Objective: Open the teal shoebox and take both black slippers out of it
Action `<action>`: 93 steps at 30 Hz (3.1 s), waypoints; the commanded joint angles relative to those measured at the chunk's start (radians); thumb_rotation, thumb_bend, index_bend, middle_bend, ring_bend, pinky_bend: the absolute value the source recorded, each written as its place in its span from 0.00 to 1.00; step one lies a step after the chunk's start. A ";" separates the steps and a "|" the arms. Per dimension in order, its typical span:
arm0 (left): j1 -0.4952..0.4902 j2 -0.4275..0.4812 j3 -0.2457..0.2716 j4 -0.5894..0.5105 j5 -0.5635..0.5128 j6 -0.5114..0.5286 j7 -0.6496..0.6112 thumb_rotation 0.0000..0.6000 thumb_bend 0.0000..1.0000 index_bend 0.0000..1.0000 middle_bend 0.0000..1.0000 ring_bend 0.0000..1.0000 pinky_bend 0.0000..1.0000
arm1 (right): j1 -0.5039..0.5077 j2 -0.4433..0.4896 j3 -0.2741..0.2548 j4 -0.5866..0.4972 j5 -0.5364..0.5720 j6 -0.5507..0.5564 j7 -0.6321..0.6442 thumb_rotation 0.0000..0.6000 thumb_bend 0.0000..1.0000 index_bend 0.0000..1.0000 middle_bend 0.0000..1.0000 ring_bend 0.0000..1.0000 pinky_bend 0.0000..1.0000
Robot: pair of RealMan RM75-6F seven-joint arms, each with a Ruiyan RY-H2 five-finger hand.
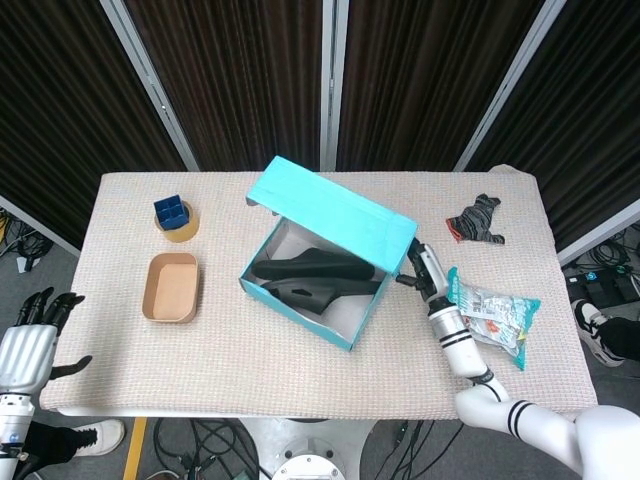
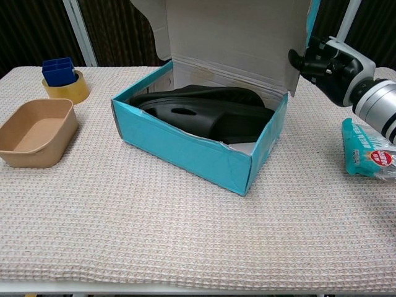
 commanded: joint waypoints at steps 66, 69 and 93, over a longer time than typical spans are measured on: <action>-0.020 -0.031 -0.010 0.068 -0.016 -0.020 -0.082 1.00 0.02 0.18 0.15 0.02 0.09 | 0.287 -0.278 -0.120 0.390 -0.346 0.036 -1.121 1.00 0.35 0.38 0.23 0.04 0.00; -0.020 -0.031 -0.009 0.069 -0.016 -0.019 -0.082 1.00 0.02 0.18 0.15 0.02 0.09 | 0.295 -0.324 -0.119 0.470 -0.350 0.080 -1.062 1.00 0.49 0.46 0.29 0.09 0.00; -0.047 -0.057 -0.023 0.110 0.000 -0.032 -0.114 1.00 0.02 0.18 0.15 0.02 0.09 | 0.075 0.057 -0.083 0.185 -0.213 0.292 -0.913 1.00 0.66 0.51 0.34 0.14 0.02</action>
